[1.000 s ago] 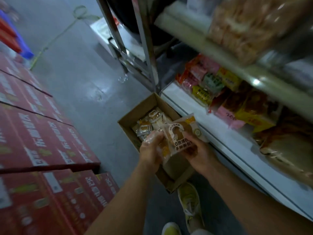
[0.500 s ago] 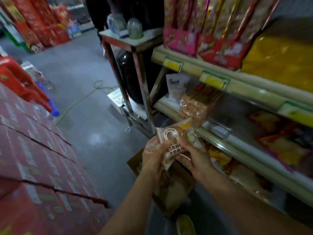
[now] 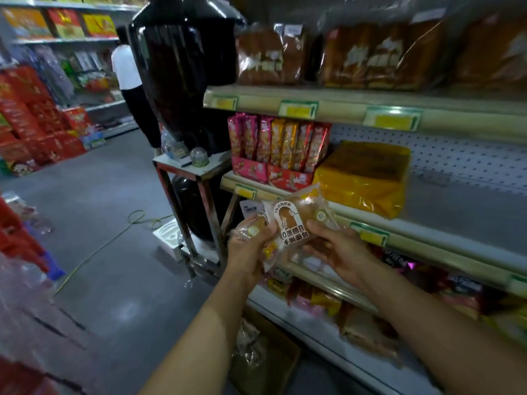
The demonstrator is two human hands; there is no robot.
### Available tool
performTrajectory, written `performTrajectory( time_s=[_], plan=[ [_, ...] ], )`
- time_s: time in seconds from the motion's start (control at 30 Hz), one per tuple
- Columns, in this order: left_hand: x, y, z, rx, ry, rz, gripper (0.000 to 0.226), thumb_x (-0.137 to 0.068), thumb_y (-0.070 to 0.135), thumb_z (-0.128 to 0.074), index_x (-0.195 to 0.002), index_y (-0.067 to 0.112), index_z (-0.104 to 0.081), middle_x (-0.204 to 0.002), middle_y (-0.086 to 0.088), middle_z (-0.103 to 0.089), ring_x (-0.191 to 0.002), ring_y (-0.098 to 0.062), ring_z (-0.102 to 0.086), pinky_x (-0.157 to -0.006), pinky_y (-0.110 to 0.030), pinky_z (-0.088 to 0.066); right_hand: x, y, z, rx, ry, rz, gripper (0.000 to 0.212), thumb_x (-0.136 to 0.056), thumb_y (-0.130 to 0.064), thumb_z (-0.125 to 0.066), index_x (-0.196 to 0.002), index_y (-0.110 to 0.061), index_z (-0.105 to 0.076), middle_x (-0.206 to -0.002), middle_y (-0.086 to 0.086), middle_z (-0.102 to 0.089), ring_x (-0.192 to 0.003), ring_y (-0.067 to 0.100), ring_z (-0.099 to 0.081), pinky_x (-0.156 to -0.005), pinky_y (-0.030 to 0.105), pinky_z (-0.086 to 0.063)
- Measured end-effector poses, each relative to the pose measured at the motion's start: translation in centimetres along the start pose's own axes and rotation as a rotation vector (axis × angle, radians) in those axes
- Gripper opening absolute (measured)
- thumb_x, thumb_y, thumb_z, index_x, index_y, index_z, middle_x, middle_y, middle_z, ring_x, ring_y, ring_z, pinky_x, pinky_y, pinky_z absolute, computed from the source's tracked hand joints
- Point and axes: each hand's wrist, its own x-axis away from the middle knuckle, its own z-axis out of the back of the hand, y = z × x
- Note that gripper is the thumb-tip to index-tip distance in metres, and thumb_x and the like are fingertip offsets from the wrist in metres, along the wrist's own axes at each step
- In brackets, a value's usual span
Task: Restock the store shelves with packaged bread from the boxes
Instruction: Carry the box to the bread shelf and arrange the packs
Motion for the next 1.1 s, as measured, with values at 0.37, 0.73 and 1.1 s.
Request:
performTrajectory(
  time_s=[0.37,0.73,1.1],
  plan=[
    [2.2,4.3,-11.1,-0.217,-0.135,-0.145,0.054,-0.076,0.001,-0.080,-0.126,0.001,-0.059,-0.114,-0.021,-0.070,-0.099,-0.037,-0.071,-0.079,-0.056,-0.058,5.3,-10.5,5.7,0.108,0.012,0.193,0.044,-0.066,-0.019,-0.078,-0.107,-0.008,-0.066,-0.101,0.016,-0.072,-0.082,0.021,-0.071,-0.071,0.034,-0.058],
    [6.9,0.6,-28.3,-0.251,-0.317,-0.177,0.046,-0.081,-0.006,-0.074,-0.115,0.022,-0.063,-0.111,-0.016,-0.072,-0.097,-0.031,-0.072,-0.070,-0.046,-0.061,11.9,-21.6,18.8,0.440,0.149,0.357,0.028,-0.077,-0.024,-0.079,-0.103,-0.015,-0.072,-0.098,0.005,-0.076,-0.093,0.020,-0.069,-0.065,0.030,-0.050],
    [11.6,-3.2,-44.9,-0.159,-0.529,-0.229,0.058,-0.069,0.001,-0.083,-0.116,0.028,-0.064,-0.109,-0.007,-0.073,-0.096,-0.026,-0.073,-0.084,-0.050,-0.056,20.2,-33.5,31.2,0.601,0.222,0.442,0.055,-0.050,-0.034,-0.081,-0.101,-0.017,-0.067,-0.107,0.001,-0.072,-0.101,0.016,-0.065,-0.080,0.033,-0.046]
  ],
)
